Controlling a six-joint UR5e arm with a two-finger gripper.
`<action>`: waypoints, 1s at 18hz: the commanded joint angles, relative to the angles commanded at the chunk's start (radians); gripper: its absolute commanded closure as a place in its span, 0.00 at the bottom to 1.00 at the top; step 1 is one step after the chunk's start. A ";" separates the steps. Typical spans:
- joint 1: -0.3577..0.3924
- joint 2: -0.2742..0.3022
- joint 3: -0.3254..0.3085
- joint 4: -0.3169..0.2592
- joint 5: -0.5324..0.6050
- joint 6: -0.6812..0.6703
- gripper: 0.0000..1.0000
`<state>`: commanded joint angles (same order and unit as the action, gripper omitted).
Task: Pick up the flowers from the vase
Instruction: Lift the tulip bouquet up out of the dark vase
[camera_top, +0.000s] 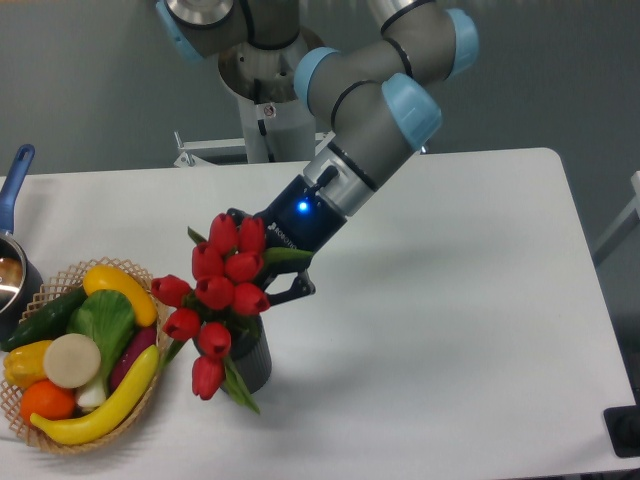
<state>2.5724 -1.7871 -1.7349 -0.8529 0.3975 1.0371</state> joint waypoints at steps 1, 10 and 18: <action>0.011 0.003 0.005 0.002 -0.021 -0.018 0.66; 0.064 0.006 0.087 0.002 -0.104 -0.161 0.66; 0.112 0.002 0.133 0.003 -0.169 -0.173 0.66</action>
<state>2.6844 -1.7855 -1.6016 -0.8498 0.2285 0.8636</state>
